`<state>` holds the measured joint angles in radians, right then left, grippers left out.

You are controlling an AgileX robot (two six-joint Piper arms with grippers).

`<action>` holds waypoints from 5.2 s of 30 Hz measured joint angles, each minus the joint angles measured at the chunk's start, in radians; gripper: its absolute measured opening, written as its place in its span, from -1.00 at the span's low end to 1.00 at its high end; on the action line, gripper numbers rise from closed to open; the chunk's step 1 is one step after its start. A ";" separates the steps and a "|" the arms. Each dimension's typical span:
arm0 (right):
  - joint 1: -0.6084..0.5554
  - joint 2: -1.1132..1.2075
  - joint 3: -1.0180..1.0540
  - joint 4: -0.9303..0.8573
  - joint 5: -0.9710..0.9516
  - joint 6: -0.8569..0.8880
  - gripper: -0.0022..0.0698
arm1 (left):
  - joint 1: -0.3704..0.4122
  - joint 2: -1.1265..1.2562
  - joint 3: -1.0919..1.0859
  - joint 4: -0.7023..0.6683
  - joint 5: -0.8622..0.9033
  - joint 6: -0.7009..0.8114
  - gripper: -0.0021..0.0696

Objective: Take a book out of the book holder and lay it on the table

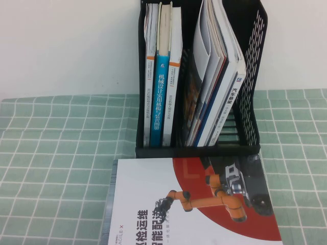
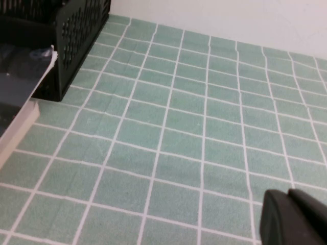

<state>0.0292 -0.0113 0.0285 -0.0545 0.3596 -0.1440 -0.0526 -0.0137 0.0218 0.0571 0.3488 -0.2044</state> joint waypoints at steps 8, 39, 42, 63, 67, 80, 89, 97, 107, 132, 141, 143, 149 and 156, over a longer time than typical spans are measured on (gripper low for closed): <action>0.000 0.000 0.000 0.000 0.000 -0.002 -0.95 | 0.000 0.000 0.000 0.000 0.000 0.000 -0.95; 0.000 0.000 0.000 -0.015 -0.203 -0.037 -0.95 | 0.000 0.000 0.003 0.000 -0.389 0.000 -0.95; 0.000 0.000 0.000 -0.030 -0.360 -0.052 -0.95 | 0.000 0.000 0.003 0.000 -0.549 0.000 -0.95; 0.000 0.000 0.000 -0.015 -0.860 -0.055 -0.95 | 0.000 0.000 0.003 0.000 -1.126 0.012 -0.95; 0.000 0.000 0.000 0.065 -0.870 -0.113 -0.95 | 0.000 0.000 0.003 -0.057 -1.077 0.040 -0.95; 0.000 0.026 -0.336 0.102 -0.290 -0.137 -0.95 | 0.000 0.140 -0.438 -0.057 -0.111 0.047 -0.95; 0.000 0.240 -0.403 0.103 -0.245 -0.137 -0.95 | 0.000 0.324 -0.443 -0.151 -0.313 -0.075 -0.95; 0.000 0.453 -0.405 0.104 -0.433 -0.137 -0.95 | -0.092 0.560 -0.628 -0.162 -0.158 0.014 -0.95; 0.000 0.692 -0.405 0.067 -0.579 -0.040 -0.95 | -0.504 0.914 -0.791 -0.163 -0.161 0.108 -0.95; 0.000 1.172 -0.405 -0.665 -1.232 0.536 -0.95 | -0.712 1.801 -1.753 -0.178 0.129 -0.016 -0.95; 0.002 1.377 -0.412 -0.674 -1.484 0.509 -0.44 | -0.623 1.821 -1.786 -0.175 0.275 -0.087 -0.95; 0.018 1.429 -0.419 -0.674 -1.491 0.509 -0.07 | -0.623 1.819 -1.786 -0.166 0.283 -0.087 -0.95; 0.167 1.553 -0.489 -0.635 -1.494 0.493 0.43 | -0.621 1.819 -1.790 -0.164 0.291 -0.095 -0.95; 0.317 1.661 -0.611 -0.432 -1.498 0.435 0.47 | -0.621 1.819 -1.790 -0.158 0.291 -0.112 -0.95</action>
<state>0.3465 1.6499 -0.5824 -0.4864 -1.1384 0.2913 -0.6734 1.8049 -1.7686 -0.1005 0.6403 -0.3161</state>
